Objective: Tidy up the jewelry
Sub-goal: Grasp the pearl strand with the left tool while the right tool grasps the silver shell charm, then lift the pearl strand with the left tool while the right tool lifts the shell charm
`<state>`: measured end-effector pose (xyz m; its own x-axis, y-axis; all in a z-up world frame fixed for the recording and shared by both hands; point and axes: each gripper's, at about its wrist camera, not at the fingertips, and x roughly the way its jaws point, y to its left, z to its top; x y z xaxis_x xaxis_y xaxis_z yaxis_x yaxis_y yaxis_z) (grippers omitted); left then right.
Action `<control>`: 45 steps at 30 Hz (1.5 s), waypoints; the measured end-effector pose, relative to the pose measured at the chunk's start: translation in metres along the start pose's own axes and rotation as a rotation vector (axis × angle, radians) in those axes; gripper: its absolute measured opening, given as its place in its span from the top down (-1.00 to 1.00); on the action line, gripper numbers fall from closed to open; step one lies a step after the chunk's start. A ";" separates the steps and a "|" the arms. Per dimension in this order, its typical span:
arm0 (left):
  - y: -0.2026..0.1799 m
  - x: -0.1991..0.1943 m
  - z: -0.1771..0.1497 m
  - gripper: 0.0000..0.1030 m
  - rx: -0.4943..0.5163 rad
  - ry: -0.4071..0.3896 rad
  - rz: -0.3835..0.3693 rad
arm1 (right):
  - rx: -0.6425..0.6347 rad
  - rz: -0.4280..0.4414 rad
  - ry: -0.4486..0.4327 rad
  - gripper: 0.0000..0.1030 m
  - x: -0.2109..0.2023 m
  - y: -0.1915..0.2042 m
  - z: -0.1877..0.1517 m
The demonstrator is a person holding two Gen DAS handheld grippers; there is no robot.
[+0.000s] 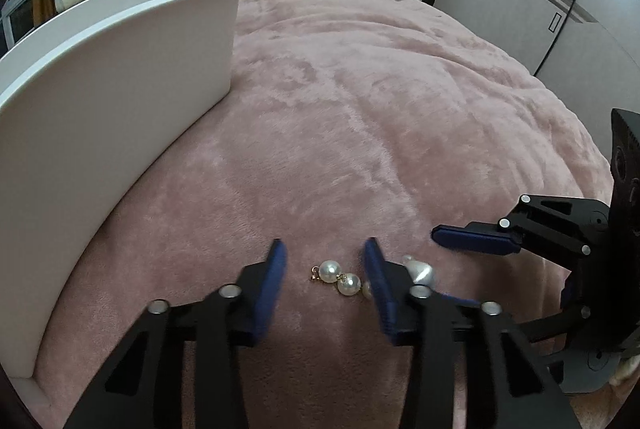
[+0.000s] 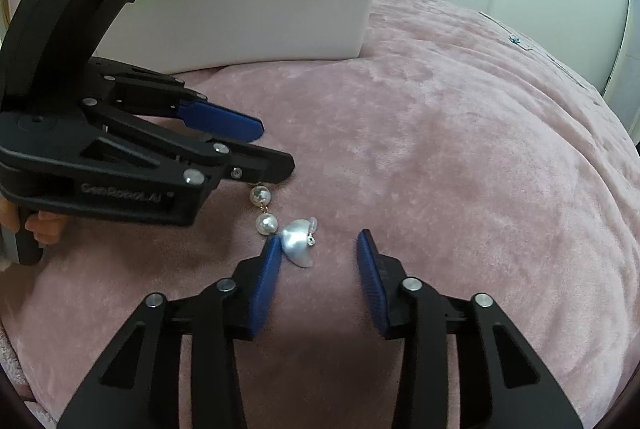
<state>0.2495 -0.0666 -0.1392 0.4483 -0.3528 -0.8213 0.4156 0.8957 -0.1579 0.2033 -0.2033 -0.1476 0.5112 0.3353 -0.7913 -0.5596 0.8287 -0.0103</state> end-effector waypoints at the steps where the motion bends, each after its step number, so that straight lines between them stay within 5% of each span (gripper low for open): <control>1: 0.000 0.000 0.000 0.27 0.000 0.001 0.001 | 0.006 0.008 -0.003 0.39 0.000 0.000 0.000; 5: 0.001 -0.001 -0.002 0.61 0.006 0.021 -0.016 | 0.023 0.024 -0.005 0.55 0.000 -0.001 0.001; 13: -0.001 -0.005 -0.004 0.62 -0.002 0.043 -0.025 | 0.044 0.036 -0.012 0.62 -0.002 -0.003 0.000; 21: -0.014 -0.015 -0.003 0.02 0.020 0.038 -0.043 | 0.069 0.036 -0.026 0.62 -0.005 -0.009 -0.001; 25: -0.020 -0.018 -0.004 0.01 0.048 0.039 -0.052 | 0.100 0.040 -0.031 0.62 -0.007 -0.015 -0.002; 29: -0.024 -0.007 -0.008 0.47 0.088 0.082 -0.025 | 0.106 0.040 -0.025 0.62 -0.006 -0.018 -0.003; 32: -0.022 -0.001 -0.012 0.49 0.074 0.093 -0.020 | 0.112 0.044 -0.018 0.62 -0.004 -0.019 -0.004; 34: -0.023 0.000 -0.014 0.69 0.076 0.094 -0.021 | 0.112 0.043 -0.019 0.62 -0.004 -0.019 -0.004; 45: -0.020 -0.004 -0.016 0.69 0.067 0.088 -0.031 | 0.139 0.053 -0.025 0.62 -0.005 -0.022 -0.004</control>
<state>0.2269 -0.0790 -0.1410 0.3647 -0.3519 -0.8621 0.4811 0.8639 -0.1492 0.2107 -0.2249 -0.1458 0.5004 0.3903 -0.7728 -0.4916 0.8629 0.1174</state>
